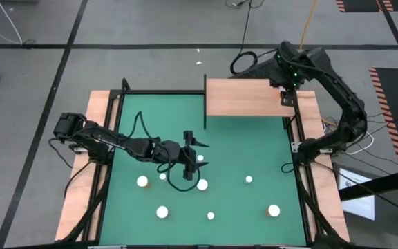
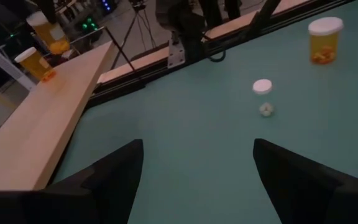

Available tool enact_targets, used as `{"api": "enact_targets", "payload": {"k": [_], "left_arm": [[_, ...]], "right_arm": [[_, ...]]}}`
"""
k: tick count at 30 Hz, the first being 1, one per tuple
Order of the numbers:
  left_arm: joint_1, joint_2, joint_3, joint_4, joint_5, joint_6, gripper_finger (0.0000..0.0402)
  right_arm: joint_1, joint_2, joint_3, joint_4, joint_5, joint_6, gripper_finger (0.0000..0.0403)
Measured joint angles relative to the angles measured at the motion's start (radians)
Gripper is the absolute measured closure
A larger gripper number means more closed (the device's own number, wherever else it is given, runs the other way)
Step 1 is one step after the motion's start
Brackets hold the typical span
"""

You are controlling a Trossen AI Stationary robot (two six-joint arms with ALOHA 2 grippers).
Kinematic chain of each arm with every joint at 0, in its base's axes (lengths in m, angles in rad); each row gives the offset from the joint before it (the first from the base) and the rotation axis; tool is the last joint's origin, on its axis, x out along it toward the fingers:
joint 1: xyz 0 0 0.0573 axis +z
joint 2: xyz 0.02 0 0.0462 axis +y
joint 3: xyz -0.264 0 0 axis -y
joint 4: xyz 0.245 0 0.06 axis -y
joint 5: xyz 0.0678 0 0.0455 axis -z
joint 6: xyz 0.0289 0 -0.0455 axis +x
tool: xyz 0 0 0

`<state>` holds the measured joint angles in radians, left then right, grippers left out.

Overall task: Pick and place medicine bottles onto shelf by color
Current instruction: Put the orange pill bottle on the shelf

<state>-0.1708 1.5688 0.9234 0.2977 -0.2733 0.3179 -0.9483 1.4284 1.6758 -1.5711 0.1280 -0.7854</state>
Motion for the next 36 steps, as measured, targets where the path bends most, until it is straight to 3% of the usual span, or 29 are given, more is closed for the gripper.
{"api": "enact_targets", "payload": {"k": [10, 36], "left_arm": [[-0.001, 0.000, 0.000, 0.000, 0.000, 0.001, 0.0100], [0.000, 0.000, 0.000, 0.000, -0.001, 0.000, 0.0103]], "right_arm": [[-0.050, 0.001, -0.127, 0.015, 0.005, -0.041, 0.0192], [-0.072, -0.001, -0.130, 0.079, -0.026, -0.072, 0.0136]]}}
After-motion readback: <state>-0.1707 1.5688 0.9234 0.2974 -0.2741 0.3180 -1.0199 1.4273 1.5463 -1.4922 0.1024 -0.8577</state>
